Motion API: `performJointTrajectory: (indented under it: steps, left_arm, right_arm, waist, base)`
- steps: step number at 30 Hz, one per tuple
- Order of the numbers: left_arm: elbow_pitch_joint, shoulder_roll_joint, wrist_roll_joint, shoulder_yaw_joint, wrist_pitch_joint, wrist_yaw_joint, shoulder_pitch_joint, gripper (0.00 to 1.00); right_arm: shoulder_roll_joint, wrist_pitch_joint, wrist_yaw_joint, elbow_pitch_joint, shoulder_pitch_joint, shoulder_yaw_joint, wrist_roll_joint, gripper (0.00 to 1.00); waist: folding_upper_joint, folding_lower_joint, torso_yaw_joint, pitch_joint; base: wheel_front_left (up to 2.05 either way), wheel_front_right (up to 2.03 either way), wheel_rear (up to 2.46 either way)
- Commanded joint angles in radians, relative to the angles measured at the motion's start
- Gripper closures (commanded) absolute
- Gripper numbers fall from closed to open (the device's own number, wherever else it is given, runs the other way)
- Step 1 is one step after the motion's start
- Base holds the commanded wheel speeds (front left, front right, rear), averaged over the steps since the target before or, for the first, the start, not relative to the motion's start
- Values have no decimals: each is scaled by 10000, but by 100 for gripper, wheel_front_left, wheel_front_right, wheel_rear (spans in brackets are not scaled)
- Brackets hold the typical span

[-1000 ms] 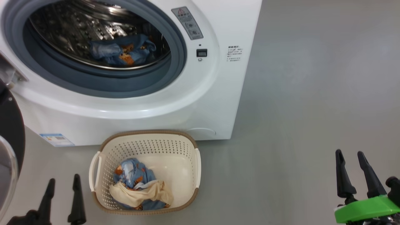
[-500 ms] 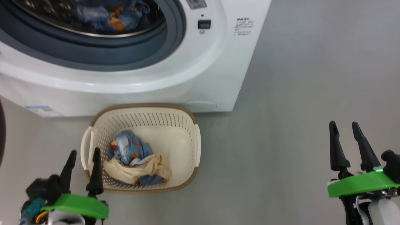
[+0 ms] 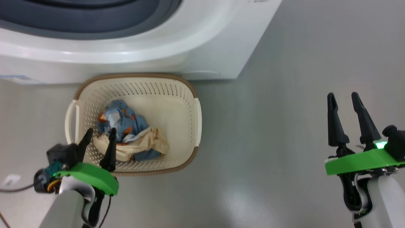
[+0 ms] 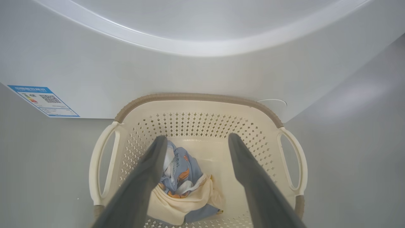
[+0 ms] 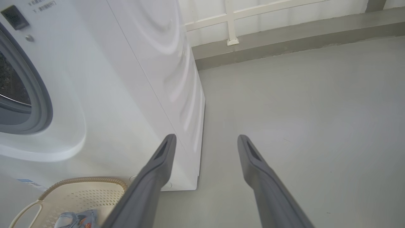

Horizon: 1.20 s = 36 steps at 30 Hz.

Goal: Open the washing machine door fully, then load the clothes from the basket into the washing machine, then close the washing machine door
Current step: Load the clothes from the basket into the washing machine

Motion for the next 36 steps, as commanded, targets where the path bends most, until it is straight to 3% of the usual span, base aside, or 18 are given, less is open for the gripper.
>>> performJointTrajectory:
  steps: [1,12,18,36]
  left_arm:
    - [224,444,-115,27,-65,8,-376,0]
    - [2893,833,-957,-1674,-22,8,-2476,0]
    - [3998,1114,-1350,-2533,584,8,-3376,0]
    - [5447,1855,-1656,-3754,2096,8,-4940,0]
  right_arm:
    - [8,-80,56,-260,-150,211,-78,0]
    - [205,-80,56,-356,-623,256,-152,0]
    - [268,-80,56,-413,-793,385,-165,0]
    - [384,-80,56,-597,-1100,691,-166,0]
  waist:
    - [0,-1,-148,698]
    - [0,-1,-481,1747]
    - [0,-1,-665,2092]
    - [0,-1,-1204,2891]
  base:
    - [0,0,0]
    - [0,0,0]
    - [0,0,0]
    - [0,0,0]
